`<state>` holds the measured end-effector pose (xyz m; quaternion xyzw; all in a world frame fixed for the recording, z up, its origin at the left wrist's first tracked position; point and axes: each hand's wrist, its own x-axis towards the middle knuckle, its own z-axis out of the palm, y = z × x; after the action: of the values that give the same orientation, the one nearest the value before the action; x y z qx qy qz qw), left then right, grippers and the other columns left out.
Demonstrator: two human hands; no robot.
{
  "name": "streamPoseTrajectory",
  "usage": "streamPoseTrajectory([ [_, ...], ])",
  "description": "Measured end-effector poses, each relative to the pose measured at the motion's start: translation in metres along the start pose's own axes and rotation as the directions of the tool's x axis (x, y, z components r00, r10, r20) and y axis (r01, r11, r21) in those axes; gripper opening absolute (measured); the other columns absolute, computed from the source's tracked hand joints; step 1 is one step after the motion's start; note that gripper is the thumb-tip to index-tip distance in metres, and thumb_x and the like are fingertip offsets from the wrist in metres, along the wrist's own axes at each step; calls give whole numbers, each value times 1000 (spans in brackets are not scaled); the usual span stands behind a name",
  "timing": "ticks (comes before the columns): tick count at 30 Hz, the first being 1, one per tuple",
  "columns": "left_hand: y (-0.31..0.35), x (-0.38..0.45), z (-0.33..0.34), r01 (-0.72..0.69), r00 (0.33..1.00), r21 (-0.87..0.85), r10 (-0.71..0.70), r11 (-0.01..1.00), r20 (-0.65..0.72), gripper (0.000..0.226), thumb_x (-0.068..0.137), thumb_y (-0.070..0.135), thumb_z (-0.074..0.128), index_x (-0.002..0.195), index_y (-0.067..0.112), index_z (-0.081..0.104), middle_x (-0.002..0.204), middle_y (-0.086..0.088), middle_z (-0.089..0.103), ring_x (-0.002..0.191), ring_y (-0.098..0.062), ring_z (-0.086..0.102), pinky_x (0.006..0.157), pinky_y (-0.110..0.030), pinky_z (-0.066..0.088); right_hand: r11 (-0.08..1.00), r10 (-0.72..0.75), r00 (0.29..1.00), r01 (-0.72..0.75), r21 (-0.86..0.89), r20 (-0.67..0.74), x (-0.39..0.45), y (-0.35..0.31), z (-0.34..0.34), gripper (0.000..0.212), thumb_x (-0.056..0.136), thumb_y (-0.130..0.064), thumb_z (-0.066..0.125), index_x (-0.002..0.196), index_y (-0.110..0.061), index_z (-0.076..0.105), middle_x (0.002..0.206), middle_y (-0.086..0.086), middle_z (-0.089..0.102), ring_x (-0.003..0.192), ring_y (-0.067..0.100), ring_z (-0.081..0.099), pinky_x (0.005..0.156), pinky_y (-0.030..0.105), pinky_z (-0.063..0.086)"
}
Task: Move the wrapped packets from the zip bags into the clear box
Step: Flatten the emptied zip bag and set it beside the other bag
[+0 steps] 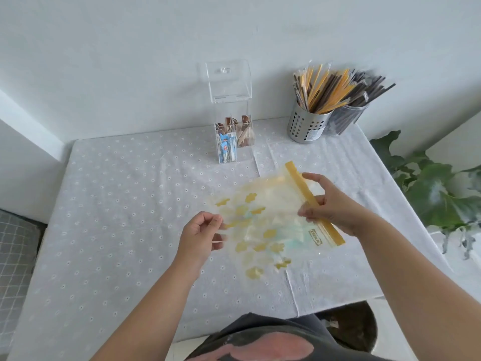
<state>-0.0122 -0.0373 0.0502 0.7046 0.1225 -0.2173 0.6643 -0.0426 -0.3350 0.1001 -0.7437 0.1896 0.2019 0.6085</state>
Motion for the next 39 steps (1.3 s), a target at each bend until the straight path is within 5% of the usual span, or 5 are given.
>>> streamPoseTrajectory([
  [7, 5, 5, 30, 28, 936, 258, -116, 966, 332, 19, 95, 23, 58, 87, 13, 71, 87, 1, 73, 73, -13, 64, 65, -26, 49, 871, -13, 882, -221, -439, -470, 32, -6, -65, 29, 86, -7, 48, 88, -28, 68, 98, -2, 71, 86, 28, 61, 75, 34, 49],
  [15, -5, 19, 40, -2, 900, 533, -231, 846, 370, 12, 93, 33, 59, 100, 28, 67, 101, 1, 71, 81, -9, 65, 75, -26, 47, 190, 22, 839, -537, -822, -543, 89, 8, -126, 28, 89, -14, 40, 102, -28, 60, 93, 3, 55, 97, 24, 34, 93, 44, 25],
  [21, -6, 31, 40, -43, 923, 632, -211, 774, 321, 11, 91, 40, 60, 97, 34, 67, 96, 10, 66, 90, -10, 65, 71, -22, 46, 477, -147, 753, -514, -713, -641, 108, 40, -123, 73, 87, -22, 54, 146, -40, 15, 161, 4, -3, 147, 31, 5, 116, 52, 7],
  [27, -2, 44, 54, -78, 949, 623, -134, 778, 286, 10, 93, 29, 61, 99, 27, 68, 100, 9, 67, 84, -9, 62, 71, -19, 45, 616, 181, 804, -542, -572, -567, 109, 97, -89, 55, 96, -56, 18, 148, -49, 3, 161, -1, -19, 149, 31, -11, 115, 61, -7],
  [39, 6, 108, 97, -191, 956, 885, -124, 425, 266, 44, 89, 35, 54, 130, 51, 47, 142, 2, 40, 129, -28, 31, 101, -38, 31, 639, 46, 850, -430, -638, -525, 104, 137, -99, 52, 95, -59, 11, 145, -57, -3, 161, -6, -17, 149, 23, -15, 118, 51, -11],
])
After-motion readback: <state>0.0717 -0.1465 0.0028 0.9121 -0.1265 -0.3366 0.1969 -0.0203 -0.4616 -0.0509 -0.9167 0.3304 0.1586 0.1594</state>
